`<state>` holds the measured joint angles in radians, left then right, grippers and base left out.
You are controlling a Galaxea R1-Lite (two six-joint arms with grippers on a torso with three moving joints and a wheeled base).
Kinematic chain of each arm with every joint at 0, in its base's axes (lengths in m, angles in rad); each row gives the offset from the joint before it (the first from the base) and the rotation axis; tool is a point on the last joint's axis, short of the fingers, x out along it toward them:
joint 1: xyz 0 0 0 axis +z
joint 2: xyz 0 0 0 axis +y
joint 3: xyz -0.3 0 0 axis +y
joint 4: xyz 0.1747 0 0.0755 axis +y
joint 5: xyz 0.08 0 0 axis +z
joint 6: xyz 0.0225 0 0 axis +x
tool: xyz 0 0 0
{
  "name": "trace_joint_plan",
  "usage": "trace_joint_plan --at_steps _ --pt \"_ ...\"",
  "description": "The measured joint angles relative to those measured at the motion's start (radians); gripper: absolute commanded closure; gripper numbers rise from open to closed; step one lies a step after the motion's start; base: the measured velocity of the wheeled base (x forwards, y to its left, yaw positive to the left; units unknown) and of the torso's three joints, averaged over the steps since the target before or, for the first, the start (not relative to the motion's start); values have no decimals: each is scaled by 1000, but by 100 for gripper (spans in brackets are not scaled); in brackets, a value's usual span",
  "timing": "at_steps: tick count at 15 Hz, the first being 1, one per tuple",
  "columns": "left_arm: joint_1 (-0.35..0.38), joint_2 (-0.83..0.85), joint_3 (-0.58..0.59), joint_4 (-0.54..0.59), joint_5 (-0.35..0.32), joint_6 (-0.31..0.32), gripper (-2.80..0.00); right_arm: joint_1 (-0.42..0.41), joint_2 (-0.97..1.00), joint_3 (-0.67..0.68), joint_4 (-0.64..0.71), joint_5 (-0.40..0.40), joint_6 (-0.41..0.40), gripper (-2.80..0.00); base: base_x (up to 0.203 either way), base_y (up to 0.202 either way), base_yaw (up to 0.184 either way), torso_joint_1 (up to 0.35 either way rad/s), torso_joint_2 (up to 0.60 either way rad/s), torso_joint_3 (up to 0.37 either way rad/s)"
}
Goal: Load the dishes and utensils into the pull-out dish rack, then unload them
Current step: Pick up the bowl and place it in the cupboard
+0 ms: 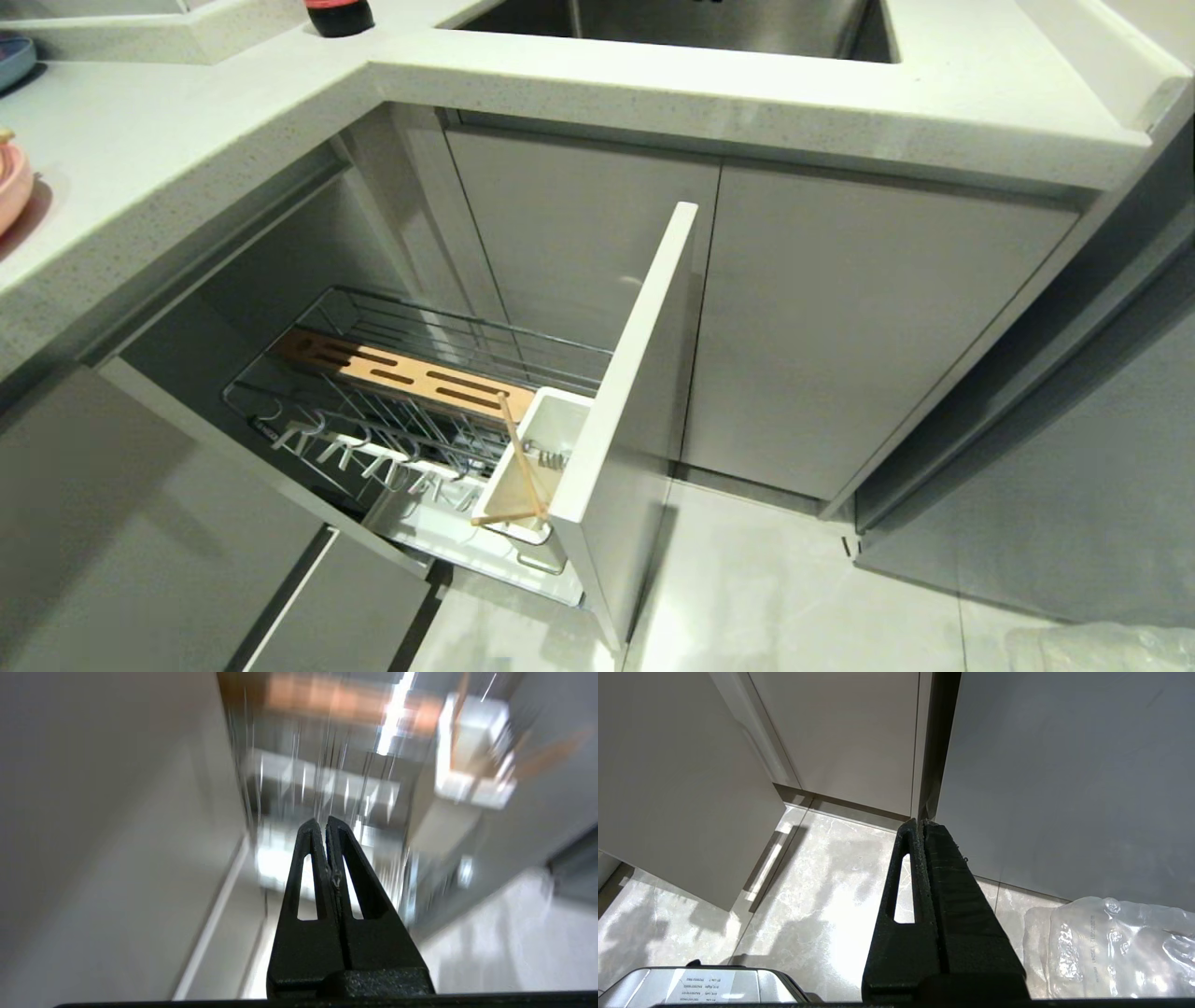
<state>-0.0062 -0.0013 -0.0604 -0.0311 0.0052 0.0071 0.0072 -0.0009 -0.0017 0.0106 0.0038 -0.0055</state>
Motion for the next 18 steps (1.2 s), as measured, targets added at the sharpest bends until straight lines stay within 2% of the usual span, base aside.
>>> trace_joint_plan --at_steps 2,3,5,7,9,11,14,16,18 --pt "1 3 -114 19 -23 25 0 0 0 0 0 0 0 0 0 0 0 0 0 0" --pt "1 9 -199 54 -25 57 0 0 0 0 0 0 0 0 0 0 0 0 0 0" --pt "3 48 -376 146 -2 114 0 0 0 0 0 0 0 0 0 0 0 0 0 0" --pt "16 160 -564 200 26 142 0 0 0 0 0 0 0 0 0 0 0 0 0 0" --pt "50 312 -750 194 70 146 0 0 0 0 0 0 0 0 0 0 0 0 0 0" --pt "78 464 -910 181 130 133 0 0 0 0 0 0 0 0 0 0 0 0 0 0" --pt "113 665 -1076 175 308 88 0 0 0 0 0 0 0 0 0 0 0 0 0 0" --pt "188 758 -1150 190 426 42 0 0 0 0 0 0 0 0 0 0 0 0 0 0" --pt "304 836 -1227 268 456 -22 0 0 0 0 0 0 0 0 0 0 0 0 0 0"
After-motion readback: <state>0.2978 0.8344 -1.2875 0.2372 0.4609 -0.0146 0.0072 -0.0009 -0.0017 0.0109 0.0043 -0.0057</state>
